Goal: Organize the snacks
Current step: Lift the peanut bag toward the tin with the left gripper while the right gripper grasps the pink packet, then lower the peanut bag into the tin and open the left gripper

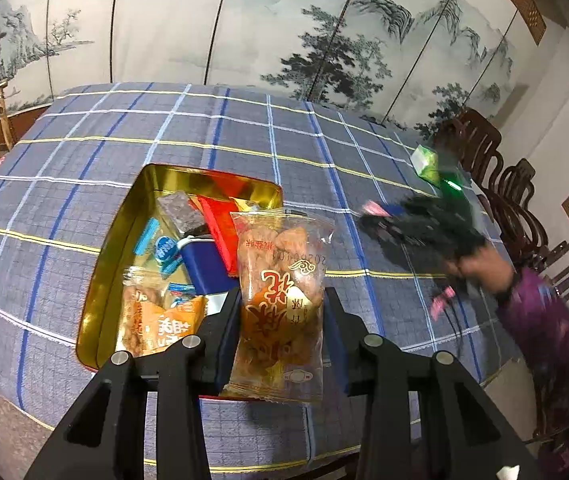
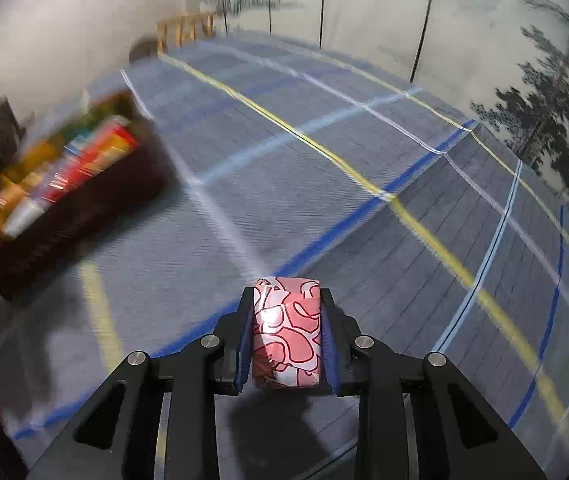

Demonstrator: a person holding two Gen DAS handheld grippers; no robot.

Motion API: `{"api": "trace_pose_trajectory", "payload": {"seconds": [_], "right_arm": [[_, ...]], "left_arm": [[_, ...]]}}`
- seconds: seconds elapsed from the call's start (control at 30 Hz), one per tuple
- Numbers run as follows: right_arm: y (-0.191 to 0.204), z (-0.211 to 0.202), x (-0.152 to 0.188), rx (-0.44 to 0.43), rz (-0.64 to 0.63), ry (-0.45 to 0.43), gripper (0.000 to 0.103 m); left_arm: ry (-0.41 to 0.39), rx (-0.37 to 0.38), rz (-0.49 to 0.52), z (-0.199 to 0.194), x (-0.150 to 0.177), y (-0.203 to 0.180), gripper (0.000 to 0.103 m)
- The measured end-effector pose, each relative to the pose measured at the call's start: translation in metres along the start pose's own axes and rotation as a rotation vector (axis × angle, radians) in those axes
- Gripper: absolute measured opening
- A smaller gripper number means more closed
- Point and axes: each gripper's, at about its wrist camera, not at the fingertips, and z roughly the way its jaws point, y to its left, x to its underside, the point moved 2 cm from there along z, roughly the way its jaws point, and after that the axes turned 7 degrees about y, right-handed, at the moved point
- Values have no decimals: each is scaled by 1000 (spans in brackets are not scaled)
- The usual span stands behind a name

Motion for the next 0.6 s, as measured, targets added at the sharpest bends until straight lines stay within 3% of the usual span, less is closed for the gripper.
{"api": "trace_pose_trajectory", "payload": {"seconds": [0.13, 0.2, 0.33, 0.6], "right_arm": [[31, -47, 45, 2, 154, -150, 30], [44, -59, 65, 56, 216, -189, 30], [53, -65, 94, 112, 330, -210, 30], [39, -52, 105, 158, 458, -193, 30]], "left_arm": [[-20, -9, -2, -5, 6, 3, 35], [-27, -22, -1, -7, 9, 4, 35], [-40, -53, 11, -10, 17, 9, 35], [-57, -107, -19, -16, 24, 38, 34]]}}
